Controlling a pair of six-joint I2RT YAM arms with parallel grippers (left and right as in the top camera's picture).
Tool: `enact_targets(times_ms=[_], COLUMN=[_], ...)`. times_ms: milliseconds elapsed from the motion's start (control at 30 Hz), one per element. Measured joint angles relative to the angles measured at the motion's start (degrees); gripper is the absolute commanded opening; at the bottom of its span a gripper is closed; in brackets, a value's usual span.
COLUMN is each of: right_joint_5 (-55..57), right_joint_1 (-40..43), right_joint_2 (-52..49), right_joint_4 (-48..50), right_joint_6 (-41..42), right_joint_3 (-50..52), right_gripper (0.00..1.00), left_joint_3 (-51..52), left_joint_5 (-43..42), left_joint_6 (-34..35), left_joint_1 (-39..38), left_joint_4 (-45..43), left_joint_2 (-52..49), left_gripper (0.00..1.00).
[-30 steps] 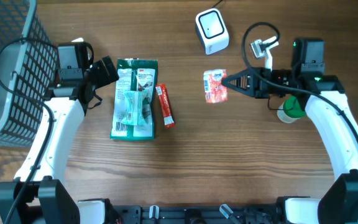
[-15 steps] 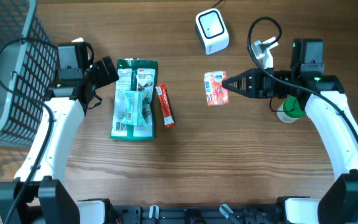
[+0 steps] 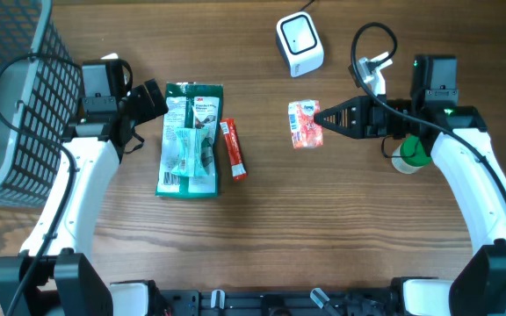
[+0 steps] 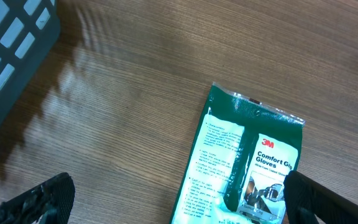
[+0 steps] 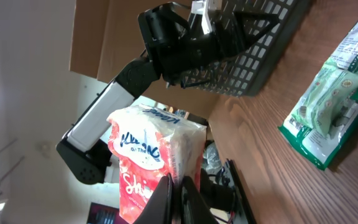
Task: Scan the item barcode
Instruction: 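Lift the Kleenex pack and carry it toward the scanner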
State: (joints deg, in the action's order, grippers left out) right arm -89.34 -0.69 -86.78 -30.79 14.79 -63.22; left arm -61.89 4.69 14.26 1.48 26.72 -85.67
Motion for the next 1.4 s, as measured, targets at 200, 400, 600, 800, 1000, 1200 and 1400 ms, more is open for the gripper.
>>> enact_targets(times_ms=[200, 400, 600, 800, 1000, 1200, 1400], right_joint_5=[0.00, 15.52, 36.83, 50.29, 60.81, 68.24, 70.55], right_joint_1=[0.00, -0.87, -8.13, -12.02, -12.02, -12.02, -12.13], right_joint_2=[0.00, 0.09, 0.11, 0.11, 0.00, 0.26, 0.02], right_joint_4=[-1.66, -7.91, -10.40, -16.17, -36.09, -49.64, -51.28], right_joint_6=[0.59, 0.52, -3.23, -6.62, -11.23, -16.26, -20.46], right_joint_3=[0.00, -0.02, 0.00, -1.40, -23.69, -48.15, -57.81], right_gripper=[0.04, 0.04, 0.04, 0.04, 0.04, 0.04, 0.04], left_joint_3=[0.00, 0.00, 0.00, 0.00, 0.00, 0.00, 0.00], left_joint_5=[0.00, 0.00, 0.00, 0.00, 0.00, 0.02, 0.00], left_joint_6=[0.00, 0.00, 0.00, 0.00, 0.00, 0.00, 0.00], left_joint_1=[0.00, 0.00, 0.00, 0.00, 0.00, 0.00, 0.00], left_joint_4=[0.00, 0.02, -0.02, -0.02, -0.11, -0.02, 0.00], left_joint_2=[0.00, 0.00, 0.00, 0.00, 0.00, 0.00, 0.00], left_gripper=[1.00, 1.00, 1.00, 1.00, 1.00, 1.00, 1.00])
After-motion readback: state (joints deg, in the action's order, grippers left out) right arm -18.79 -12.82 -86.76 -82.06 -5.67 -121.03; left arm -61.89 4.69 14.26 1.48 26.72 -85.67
